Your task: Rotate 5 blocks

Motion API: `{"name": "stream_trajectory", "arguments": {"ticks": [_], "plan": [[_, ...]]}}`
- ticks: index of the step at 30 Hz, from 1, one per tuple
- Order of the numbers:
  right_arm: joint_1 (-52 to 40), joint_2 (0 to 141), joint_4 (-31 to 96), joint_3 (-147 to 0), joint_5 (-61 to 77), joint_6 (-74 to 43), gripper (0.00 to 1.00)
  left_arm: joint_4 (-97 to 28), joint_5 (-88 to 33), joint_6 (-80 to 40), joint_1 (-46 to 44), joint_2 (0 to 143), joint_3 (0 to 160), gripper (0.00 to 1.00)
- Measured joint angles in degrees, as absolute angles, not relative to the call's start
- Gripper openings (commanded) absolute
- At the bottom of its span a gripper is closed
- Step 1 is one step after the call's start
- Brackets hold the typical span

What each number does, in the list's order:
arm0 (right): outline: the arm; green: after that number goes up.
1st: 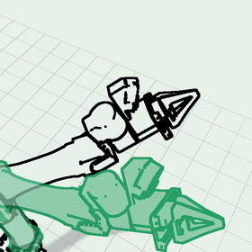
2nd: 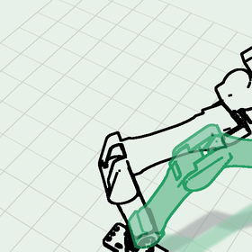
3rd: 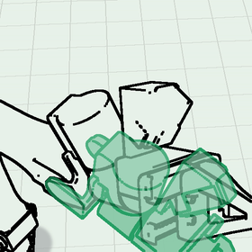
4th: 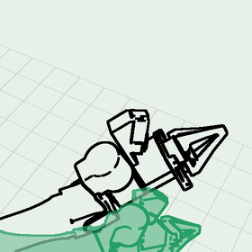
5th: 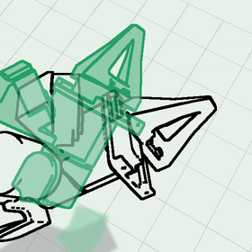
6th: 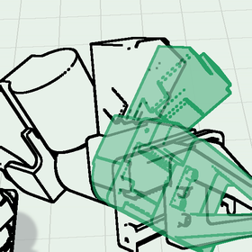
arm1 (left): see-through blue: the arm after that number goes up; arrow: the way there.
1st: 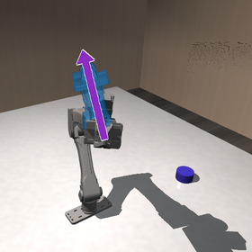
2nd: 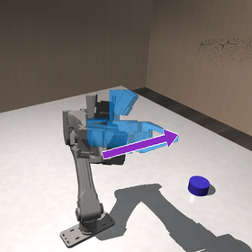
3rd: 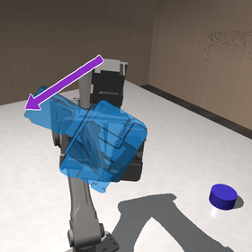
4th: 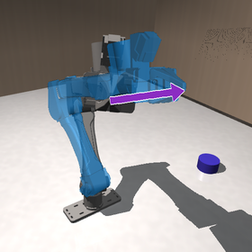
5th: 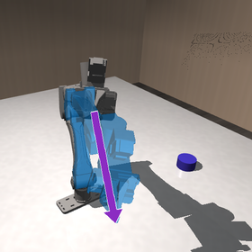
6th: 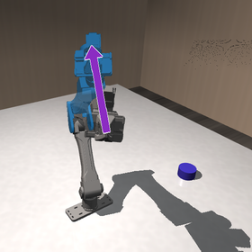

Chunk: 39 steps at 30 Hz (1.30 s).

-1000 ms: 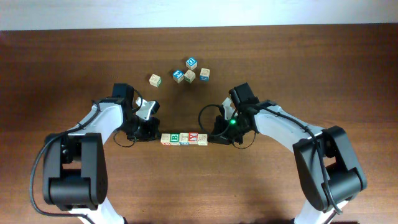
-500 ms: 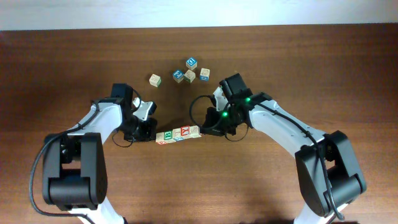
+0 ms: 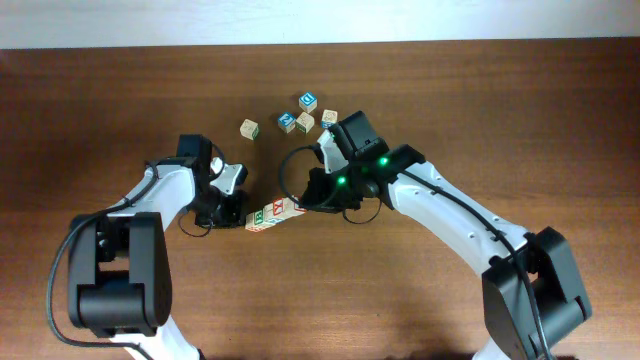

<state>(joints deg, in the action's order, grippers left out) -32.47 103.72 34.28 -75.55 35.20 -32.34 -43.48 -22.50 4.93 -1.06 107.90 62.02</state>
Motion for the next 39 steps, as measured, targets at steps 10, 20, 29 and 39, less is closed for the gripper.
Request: {"name": "stream_trajectory", "arguments": {"ticks": [10, 20, 29, 39], "plan": [[-34.7, 103.4, 31.8, -76.8, 40.5, -32.4, 0.04, -43.4, -25.3, 4.9, -1.5, 108.2, 62.0, 0.00], [-36.1, 103.4, 31.0, -77.1, 42.0, -33.4, 0.04, -43.2, -31.3, 4.9, -2.6, 108.2, 62.0, 0.00], [-36.1, 103.9, 27.6, -77.4, 39.5, -34.5, 0.04, -43.2, -32.4, 4.8, -2.9, 108.2, 62.0, 0.00], [-36.1, 104.2, 27.5, -77.7, 39.8, -34.5, 0.04, -41.1, -27.4, -0.4, -3.4, 108.2, 62.0, 0.00]]}}
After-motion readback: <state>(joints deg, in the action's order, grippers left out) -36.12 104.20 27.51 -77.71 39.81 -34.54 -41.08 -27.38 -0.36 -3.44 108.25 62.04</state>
